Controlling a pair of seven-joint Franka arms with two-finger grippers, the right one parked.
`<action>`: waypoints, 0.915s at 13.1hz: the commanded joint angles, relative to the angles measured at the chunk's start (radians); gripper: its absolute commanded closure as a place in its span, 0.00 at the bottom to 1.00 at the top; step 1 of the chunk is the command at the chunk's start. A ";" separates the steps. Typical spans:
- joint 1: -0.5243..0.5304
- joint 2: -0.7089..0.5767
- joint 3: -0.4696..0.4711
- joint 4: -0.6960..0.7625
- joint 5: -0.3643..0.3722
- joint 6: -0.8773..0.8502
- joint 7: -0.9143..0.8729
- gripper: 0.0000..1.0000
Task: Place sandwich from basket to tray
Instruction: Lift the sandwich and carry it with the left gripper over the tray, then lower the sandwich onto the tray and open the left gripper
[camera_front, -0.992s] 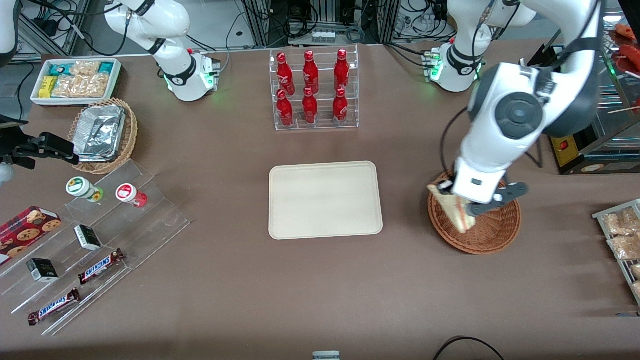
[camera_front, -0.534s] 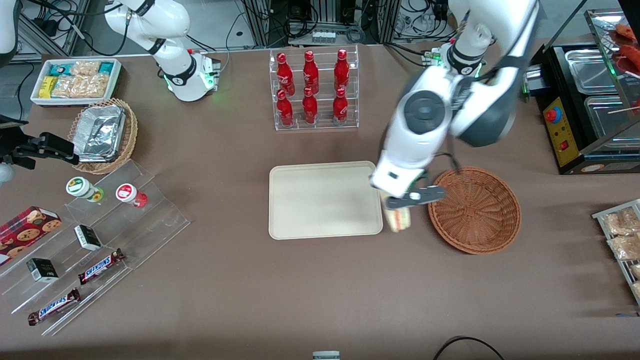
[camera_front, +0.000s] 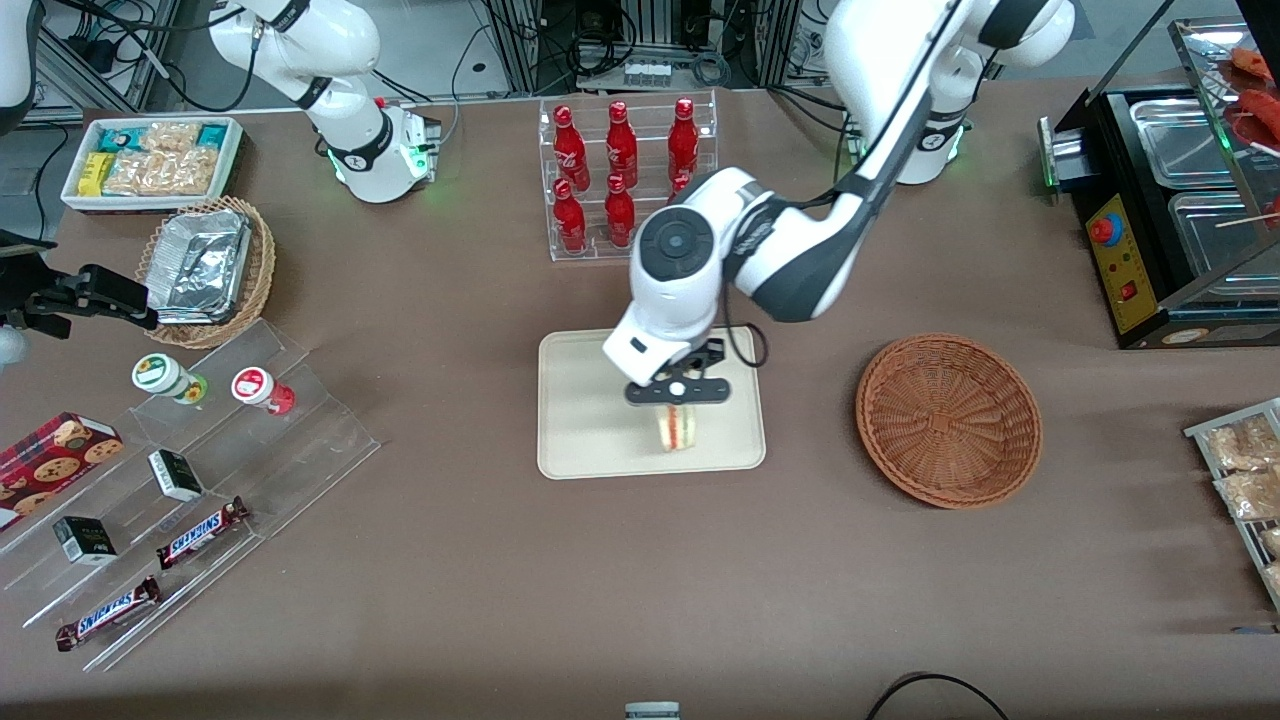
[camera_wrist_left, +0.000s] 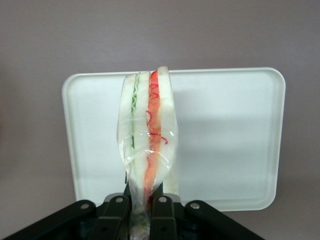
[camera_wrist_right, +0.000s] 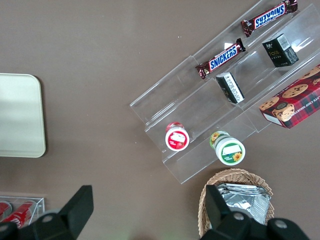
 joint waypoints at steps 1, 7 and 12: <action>-0.048 0.045 0.012 0.030 0.003 0.049 -0.003 1.00; -0.089 0.131 0.013 0.013 0.026 0.069 -0.009 1.00; -0.089 0.157 0.013 -0.001 0.029 0.083 -0.060 1.00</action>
